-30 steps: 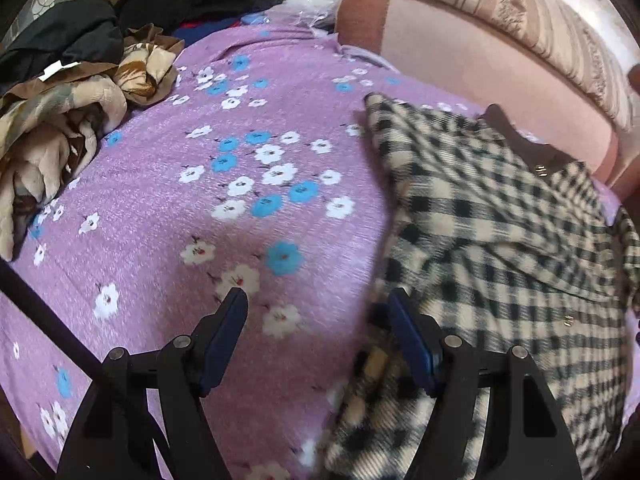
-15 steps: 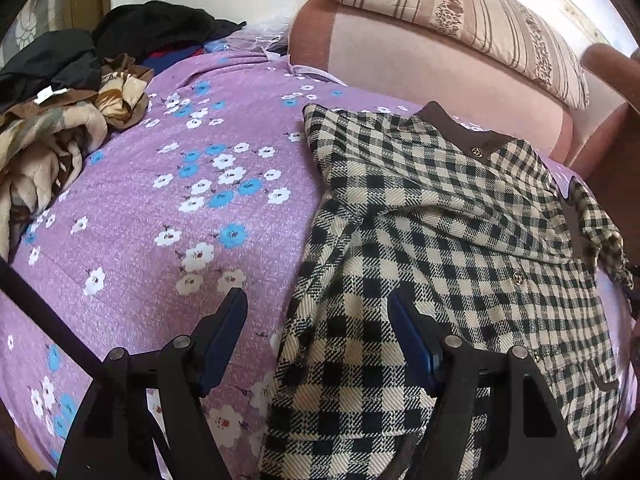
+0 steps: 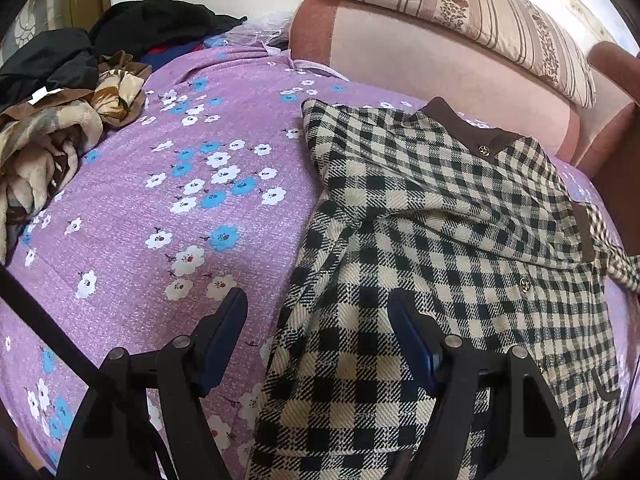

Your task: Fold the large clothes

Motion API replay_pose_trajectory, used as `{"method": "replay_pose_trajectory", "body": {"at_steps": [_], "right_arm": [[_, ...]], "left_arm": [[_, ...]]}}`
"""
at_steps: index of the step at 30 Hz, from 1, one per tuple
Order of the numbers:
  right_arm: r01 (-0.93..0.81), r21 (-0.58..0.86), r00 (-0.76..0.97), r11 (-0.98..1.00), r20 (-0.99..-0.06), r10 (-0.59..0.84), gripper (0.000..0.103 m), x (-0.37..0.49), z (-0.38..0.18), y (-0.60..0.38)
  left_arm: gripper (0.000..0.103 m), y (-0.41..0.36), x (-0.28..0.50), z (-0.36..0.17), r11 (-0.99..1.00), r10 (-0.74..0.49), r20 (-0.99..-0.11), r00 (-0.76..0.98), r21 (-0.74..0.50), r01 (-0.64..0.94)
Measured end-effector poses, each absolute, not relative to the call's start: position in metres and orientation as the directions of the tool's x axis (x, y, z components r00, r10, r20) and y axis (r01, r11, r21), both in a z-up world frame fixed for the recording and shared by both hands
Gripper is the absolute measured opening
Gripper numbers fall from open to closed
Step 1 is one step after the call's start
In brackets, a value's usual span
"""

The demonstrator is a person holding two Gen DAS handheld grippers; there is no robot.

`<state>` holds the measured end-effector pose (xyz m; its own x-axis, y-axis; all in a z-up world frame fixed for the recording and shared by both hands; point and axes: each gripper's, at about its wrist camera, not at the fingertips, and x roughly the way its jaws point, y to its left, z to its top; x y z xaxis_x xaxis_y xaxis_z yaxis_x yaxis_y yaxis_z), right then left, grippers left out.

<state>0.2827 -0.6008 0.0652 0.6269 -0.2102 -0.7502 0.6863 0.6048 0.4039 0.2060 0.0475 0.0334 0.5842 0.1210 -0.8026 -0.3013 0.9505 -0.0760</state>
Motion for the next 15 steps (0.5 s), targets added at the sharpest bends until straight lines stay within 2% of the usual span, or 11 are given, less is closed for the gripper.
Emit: {"method": "replay_pose_trajectory", "body": {"at_steps": [7,12,15], "right_arm": [[0.64,0.36,0.648,0.679,-0.727,-0.226,0.007,0.303,0.083,-0.562],[0.541,0.357,0.695,0.762,-0.7,-0.166,0.007,0.322,0.099,-0.517],[0.442,0.373,0.727,0.816,-0.681,-0.083,0.007,0.328,0.107,-0.478]], "left_arm": [[0.071,0.048,0.202,0.041,0.955,0.139,-0.784,0.605,-0.056,-0.291],[0.071,0.049,0.203,0.041,0.954,0.119,-0.794,0.596,-0.076,-0.292],[0.071,0.05,0.203,0.042,0.953,0.11,-0.794,0.598,-0.086,-0.289]]}}
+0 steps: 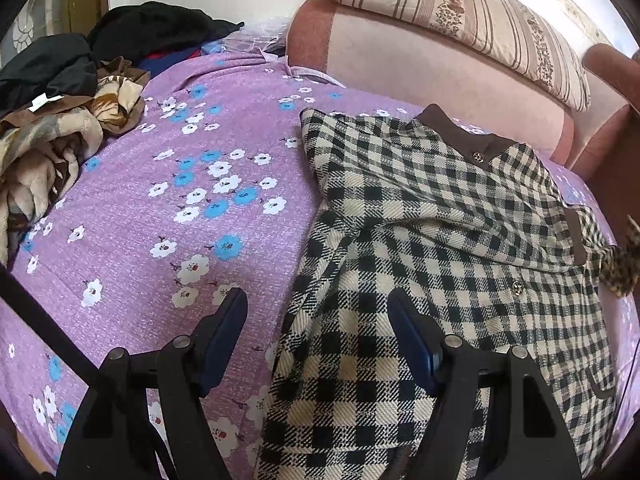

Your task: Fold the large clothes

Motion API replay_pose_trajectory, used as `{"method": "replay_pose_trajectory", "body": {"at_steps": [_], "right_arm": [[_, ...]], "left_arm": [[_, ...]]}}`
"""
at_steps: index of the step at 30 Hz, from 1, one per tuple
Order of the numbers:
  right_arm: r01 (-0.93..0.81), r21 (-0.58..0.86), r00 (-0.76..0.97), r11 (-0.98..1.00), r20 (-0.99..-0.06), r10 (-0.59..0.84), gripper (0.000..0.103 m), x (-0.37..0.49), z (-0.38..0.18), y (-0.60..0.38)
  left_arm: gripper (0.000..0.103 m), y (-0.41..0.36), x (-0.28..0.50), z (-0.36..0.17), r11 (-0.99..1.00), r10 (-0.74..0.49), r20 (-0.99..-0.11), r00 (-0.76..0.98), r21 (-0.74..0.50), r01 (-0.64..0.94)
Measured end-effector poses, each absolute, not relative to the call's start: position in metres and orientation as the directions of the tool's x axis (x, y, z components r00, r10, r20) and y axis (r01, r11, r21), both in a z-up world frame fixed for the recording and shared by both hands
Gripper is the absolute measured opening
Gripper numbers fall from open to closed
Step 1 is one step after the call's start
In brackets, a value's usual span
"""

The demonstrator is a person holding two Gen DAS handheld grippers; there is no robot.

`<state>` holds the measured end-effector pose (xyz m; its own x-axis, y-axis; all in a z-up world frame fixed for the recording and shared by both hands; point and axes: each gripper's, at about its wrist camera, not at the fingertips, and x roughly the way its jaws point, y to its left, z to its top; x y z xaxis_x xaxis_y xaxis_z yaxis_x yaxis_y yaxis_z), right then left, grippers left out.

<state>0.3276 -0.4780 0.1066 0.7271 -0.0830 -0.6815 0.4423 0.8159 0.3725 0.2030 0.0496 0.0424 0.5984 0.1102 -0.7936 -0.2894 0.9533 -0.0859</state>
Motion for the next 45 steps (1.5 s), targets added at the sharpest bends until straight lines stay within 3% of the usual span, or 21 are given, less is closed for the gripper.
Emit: {"method": "replay_pose_trajectory", "body": {"at_steps": [7,15,18,20,22,27,35,42,44,45], "right_arm": [[0.133,0.412,0.742,0.901,-0.645,0.186,0.007,0.346,0.119,-0.362],[-0.194,0.435,0.54,0.879,-0.701,0.466,0.008,0.352,0.081,-0.249],[-0.281,0.445,0.427,0.85,-0.736,0.526,0.02,0.349,0.06,-0.225],[-0.323,0.528,0.324,0.786,-0.718,0.616,0.05,0.347,0.052,-0.221],[-0.335,0.612,0.275,0.717,-0.664,0.695,0.057,0.343,0.055,-0.228],[-0.29,0.673,0.346,0.68,-0.589,0.73,0.057,0.341,0.074,-0.27],[-0.134,0.764,0.478,0.631,-0.508,0.716,0.057,0.346,0.079,-0.345],[-0.058,0.769,0.555,0.636,-0.505,0.661,0.057,0.351,0.084,-0.388],[-0.035,0.743,0.565,0.669,-0.537,0.626,0.057,0.354,0.08,-0.39],[-0.025,0.732,0.57,0.681,-0.549,0.612,0.057,0.357,0.08,-0.39]], "left_arm": [[0.071,0.05,0.203,0.045,0.955,0.101,-0.788,0.607,-0.095,-0.282],[0.071,0.06,0.206,0.047,0.937,0.042,-0.79,0.611,-0.182,-0.299],[0.071,0.05,0.211,0.058,0.939,0.008,-0.772,0.636,-0.212,-0.27],[0.071,0.039,0.217,0.067,0.945,-0.011,-0.758,0.652,-0.221,-0.24],[0.074,0.023,0.226,0.076,0.951,-0.034,-0.746,0.665,-0.229,-0.207],[0.076,-0.043,0.262,0.086,0.97,-0.104,-0.733,0.672,-0.225,-0.096],[0.076,-0.168,0.308,0.079,0.987,-0.148,-0.726,0.671,-0.068,0.143],[0.076,-0.245,0.347,0.045,0.944,-0.041,-0.728,0.684,0.196,0.266],[0.071,-0.251,0.359,0.036,0.932,0.004,-0.73,0.683,0.25,0.261],[0.048,-0.25,0.366,0.034,0.933,0.017,-0.735,0.678,0.255,0.253]]}}
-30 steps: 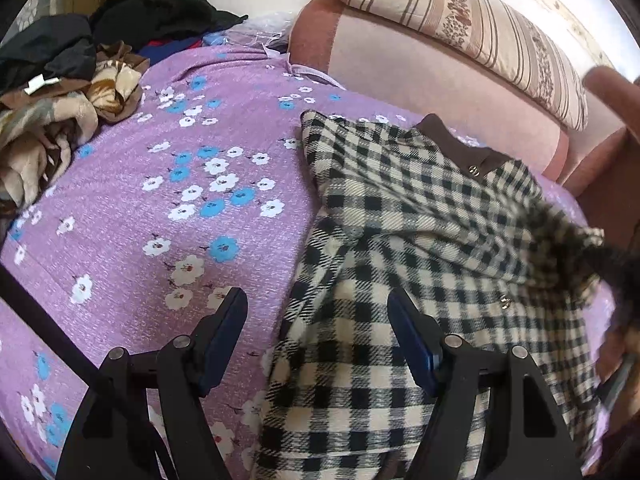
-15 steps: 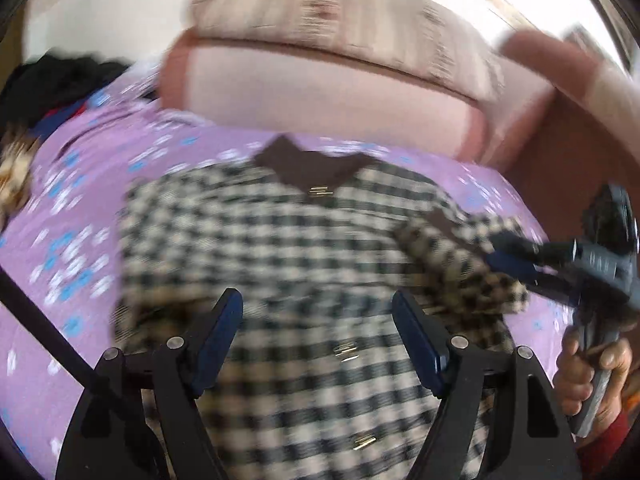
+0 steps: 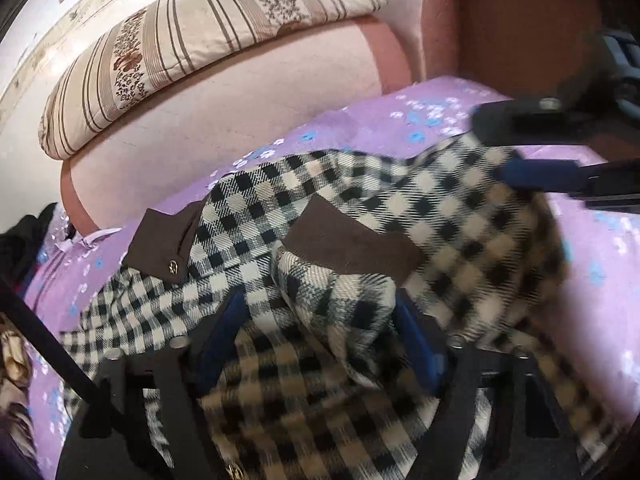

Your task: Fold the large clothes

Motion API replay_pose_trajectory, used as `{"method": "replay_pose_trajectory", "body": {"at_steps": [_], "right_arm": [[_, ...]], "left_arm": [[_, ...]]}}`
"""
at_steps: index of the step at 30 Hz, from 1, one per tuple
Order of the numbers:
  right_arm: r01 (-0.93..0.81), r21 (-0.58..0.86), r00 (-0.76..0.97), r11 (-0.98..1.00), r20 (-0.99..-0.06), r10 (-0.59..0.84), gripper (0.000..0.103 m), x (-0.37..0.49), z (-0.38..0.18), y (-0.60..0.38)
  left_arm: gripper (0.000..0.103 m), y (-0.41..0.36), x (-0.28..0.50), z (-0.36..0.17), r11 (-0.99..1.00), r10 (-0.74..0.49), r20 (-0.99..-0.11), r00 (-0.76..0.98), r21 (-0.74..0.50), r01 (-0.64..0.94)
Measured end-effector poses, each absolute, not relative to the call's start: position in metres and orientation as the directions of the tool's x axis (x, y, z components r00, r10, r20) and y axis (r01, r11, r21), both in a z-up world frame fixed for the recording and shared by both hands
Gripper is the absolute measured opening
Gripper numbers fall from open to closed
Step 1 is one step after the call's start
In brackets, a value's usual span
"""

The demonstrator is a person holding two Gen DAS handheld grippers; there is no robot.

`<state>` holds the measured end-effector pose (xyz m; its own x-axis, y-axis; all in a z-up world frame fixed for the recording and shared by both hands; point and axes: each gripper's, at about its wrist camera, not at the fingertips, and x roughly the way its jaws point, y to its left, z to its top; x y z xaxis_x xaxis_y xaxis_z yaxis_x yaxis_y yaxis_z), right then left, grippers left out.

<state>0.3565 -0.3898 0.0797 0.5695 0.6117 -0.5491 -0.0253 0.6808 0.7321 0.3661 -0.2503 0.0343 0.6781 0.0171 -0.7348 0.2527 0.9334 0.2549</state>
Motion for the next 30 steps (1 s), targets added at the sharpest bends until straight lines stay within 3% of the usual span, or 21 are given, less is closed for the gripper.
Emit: {"method": "replay_pose_trajectory", "body": {"at_steps": [1,2,8,12,15,19,20,22,30], "right_arm": [[-0.018,0.723,0.574,0.69,-0.558,0.599,0.057,0.357,0.079,-0.392],[-0.009,0.71,0.58,0.704,-0.57,0.582,0.057,0.358,0.078,-0.396],[0.017,0.673,0.629,0.739,-0.582,0.515,0.057,0.356,0.082,-0.408],[-0.007,0.643,0.603,0.766,-0.608,0.516,0.057,0.359,0.078,-0.389],[-0.05,0.588,0.561,0.807,-0.652,0.51,0.057,0.362,0.073,-0.358],[-0.102,0.498,0.513,0.861,-0.716,0.475,0.057,0.364,0.065,-0.317],[-0.112,0.472,0.507,0.875,-0.73,0.458,0.057,0.364,0.064,-0.31],[-0.136,0.384,0.501,0.913,-0.769,0.398,0.057,0.362,0.061,-0.292],[-0.094,0.156,0.486,0.983,-0.855,0.182,0.057,0.364,0.049,-0.277]], "left_arm": [[0.015,-0.246,0.373,0.033,0.939,0.02,-0.753,0.658,0.24,0.245],[0.01,-0.24,0.378,0.034,0.948,0.026,-0.769,0.639,0.222,0.228],[0.01,-0.157,0.384,0.083,0.997,0.011,-0.715,0.699,0.063,0.049],[0.01,-0.089,0.368,0.107,0.995,0.098,-0.653,0.751,0.051,-0.085],[0.012,-0.041,0.361,0.097,0.985,0.146,-0.659,0.738,0.026,-0.173],[0.014,0.017,0.362,0.05,0.956,0.165,-0.763,0.624,-0.031,-0.291],[0.017,0.029,0.36,0.041,0.947,0.156,-0.78,0.606,-0.057,-0.316],[0.035,0.053,0.35,0.029,0.924,0.118,-0.802,0.585,-0.128,-0.362],[0.048,0.112,0.309,0.053,0.845,0.142,-0.767,0.625,-0.235,-0.481]]}}
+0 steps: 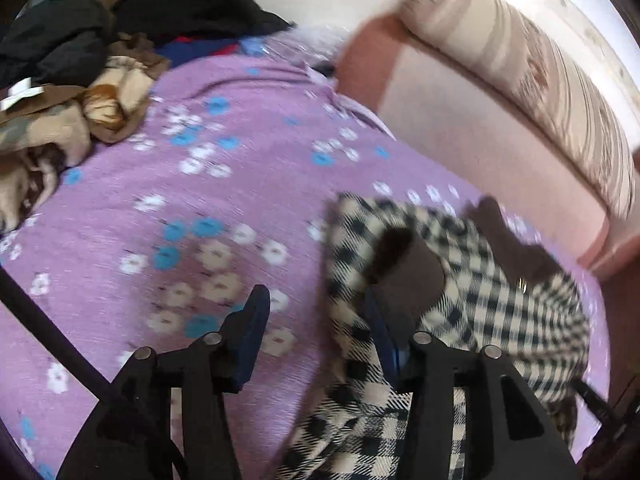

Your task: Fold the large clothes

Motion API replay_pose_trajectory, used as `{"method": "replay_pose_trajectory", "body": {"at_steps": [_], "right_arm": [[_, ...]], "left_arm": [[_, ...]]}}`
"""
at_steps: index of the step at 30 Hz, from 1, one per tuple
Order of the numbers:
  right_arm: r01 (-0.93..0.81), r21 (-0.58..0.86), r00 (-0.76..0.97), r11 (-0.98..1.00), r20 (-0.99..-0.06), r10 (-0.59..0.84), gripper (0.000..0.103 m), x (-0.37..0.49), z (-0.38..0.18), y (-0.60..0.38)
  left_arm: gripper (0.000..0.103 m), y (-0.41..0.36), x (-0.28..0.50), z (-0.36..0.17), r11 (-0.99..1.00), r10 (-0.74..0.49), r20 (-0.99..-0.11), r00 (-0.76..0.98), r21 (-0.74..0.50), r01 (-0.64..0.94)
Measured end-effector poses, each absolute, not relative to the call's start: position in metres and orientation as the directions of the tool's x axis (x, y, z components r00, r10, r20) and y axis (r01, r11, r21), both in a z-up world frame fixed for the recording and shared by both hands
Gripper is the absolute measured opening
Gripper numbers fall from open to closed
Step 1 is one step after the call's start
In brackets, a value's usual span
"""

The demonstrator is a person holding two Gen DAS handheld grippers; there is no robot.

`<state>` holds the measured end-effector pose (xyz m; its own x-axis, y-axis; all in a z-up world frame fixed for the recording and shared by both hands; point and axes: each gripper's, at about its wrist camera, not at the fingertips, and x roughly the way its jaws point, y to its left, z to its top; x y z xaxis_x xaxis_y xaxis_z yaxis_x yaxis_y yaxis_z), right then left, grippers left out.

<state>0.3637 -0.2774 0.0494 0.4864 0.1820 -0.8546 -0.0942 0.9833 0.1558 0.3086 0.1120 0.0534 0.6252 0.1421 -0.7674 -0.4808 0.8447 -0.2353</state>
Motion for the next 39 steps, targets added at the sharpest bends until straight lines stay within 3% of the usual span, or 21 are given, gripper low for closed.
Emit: {"method": "replay_pose_trajectory", "body": {"at_steps": [4,6,8,12,15,18,21,26,35,39], "right_arm": [[0.003,0.108,0.582,0.994,-0.809,0.086,0.057,0.358,0.067,-0.29],[-0.041,0.189,0.629,0.981,-0.758,0.173,0.057,0.353,0.078,-0.289],[-0.124,0.281,0.636,0.952,-0.714,0.293,0.048,0.349,0.083,-0.281],[-0.241,0.441,0.54,0.864,-0.679,0.497,0.047,0.353,0.069,-0.26],[-0.186,0.417,0.496,0.89,-0.742,0.451,0.046,0.363,0.046,-0.261],[-0.056,0.308,0.497,0.95,-0.816,0.294,0.041,0.37,0.028,-0.283],[-0.016,0.308,0.51,0.951,-0.816,0.273,0.04,0.371,0.031,-0.297],[-0.001,0.244,0.546,0.97,-0.813,0.205,0.051,0.362,0.045,-0.296],[0.11,0.288,0.514,0.951,-0.836,0.193,0.056,0.323,0.053,-0.348],[0.157,0.455,0.438,0.877,-0.828,0.351,0.056,0.295,0.027,-0.374]], "left_arm": [[0.048,0.104,0.311,0.071,0.865,0.135,-0.735,0.664,-0.24,-0.441],[0.051,0.084,0.319,0.075,0.903,0.14,-0.725,0.675,-0.185,-0.387],[0.052,0.067,0.335,0.07,0.935,0.123,-0.732,0.67,-0.14,-0.325],[0.052,0.046,0.362,0.044,0.961,0.123,-0.781,0.612,-0.058,-0.269],[0.053,0.057,0.377,0.017,0.937,0.195,-0.833,0.519,0.002,-0.349],[0.066,0.071,0.375,0.01,0.92,0.177,-0.836,0.52,-0.047,-0.388],[0.066,0.071,0.368,0.015,0.931,0.172,-0.841,0.513,-0.031,-0.363],[0.066,0.079,0.329,0.039,0.937,0.15,-0.827,0.542,-0.057,-0.345],[0.068,0.098,0.228,0.033,0.95,0.029,-0.858,0.513,-0.137,-0.282],[0.067,0.092,0.19,0.017,0.938,-0.114,-0.863,0.492,-0.257,-0.234]]}}
